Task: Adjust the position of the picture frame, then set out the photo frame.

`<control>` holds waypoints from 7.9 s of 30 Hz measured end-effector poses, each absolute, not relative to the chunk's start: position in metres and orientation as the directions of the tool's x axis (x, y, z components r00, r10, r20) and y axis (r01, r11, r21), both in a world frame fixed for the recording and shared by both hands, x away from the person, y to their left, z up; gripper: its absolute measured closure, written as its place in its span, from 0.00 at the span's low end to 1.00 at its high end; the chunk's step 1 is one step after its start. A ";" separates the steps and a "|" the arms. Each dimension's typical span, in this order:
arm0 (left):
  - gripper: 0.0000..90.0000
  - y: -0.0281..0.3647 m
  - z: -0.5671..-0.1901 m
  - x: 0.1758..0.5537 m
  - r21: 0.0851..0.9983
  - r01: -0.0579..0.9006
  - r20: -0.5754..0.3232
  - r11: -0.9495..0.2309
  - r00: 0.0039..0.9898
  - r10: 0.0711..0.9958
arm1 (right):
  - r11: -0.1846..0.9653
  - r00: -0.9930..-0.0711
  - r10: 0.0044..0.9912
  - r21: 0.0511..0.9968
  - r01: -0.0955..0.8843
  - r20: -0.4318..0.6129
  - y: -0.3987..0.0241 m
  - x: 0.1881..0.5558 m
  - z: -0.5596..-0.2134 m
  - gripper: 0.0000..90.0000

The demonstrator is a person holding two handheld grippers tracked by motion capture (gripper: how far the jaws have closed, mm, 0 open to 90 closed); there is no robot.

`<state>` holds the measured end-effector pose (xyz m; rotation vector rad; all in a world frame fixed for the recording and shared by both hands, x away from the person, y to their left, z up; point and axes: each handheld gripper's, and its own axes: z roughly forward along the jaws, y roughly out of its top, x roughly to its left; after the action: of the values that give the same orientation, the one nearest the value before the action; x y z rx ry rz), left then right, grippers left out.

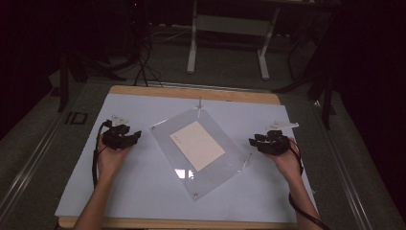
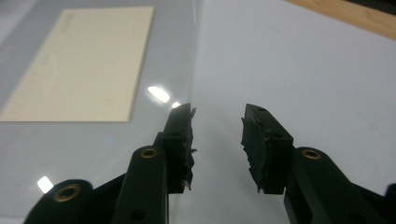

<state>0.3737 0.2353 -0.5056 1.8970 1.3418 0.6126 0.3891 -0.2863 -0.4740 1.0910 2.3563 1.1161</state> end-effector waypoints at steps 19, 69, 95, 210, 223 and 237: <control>0.61 0.208 -0.496 0.399 0.796 0.568 -0.073 -0.209 0.433 0.899 | 0.444 -0.720 0.691 0.746 0.497 0.068 -0.274 0.357 -0.493 0.74; 0.65 0.105 -0.489 0.514 0.767 0.511 -0.013 -0.388 0.617 0.787 | 0.513 -0.687 0.727 0.674 0.531 -0.011 -0.263 0.347 -0.520 0.95; 0.78 0.034 -0.530 0.578 0.743 0.573 -0.072 -0.346 0.583 0.810 | 0.482 -0.669 0.743 0.699 0.528 -0.007 -0.263 0.344 -0.523 0.95; 0.72 0.201 -0.530 0.417 0.830 0.531 -0.150 -0.173 0.510 0.847 | 0.230 -0.599 0.751 0.742 0.630 0.276 -0.245 0.454 -0.535 0.88; 0.92 0.201 -0.531 0.411 0.880 0.456 -0.133 -0.136 0.510 0.850 | 0.219 -0.597 0.749 0.744 0.632 0.287 -0.246 0.454 -0.536 0.88; 0.92 0.202 -0.532 0.407 0.893 0.432 -0.125 -0.123 0.503 0.855 | 0.217 -0.598 0.748 0.745 0.631 0.289 -0.246 0.454 -0.536 0.88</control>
<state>0.4067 0.2019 -0.5317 1.7447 1.0918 0.5282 0.4540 -0.2464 -0.5362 1.3376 2.3443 1.3317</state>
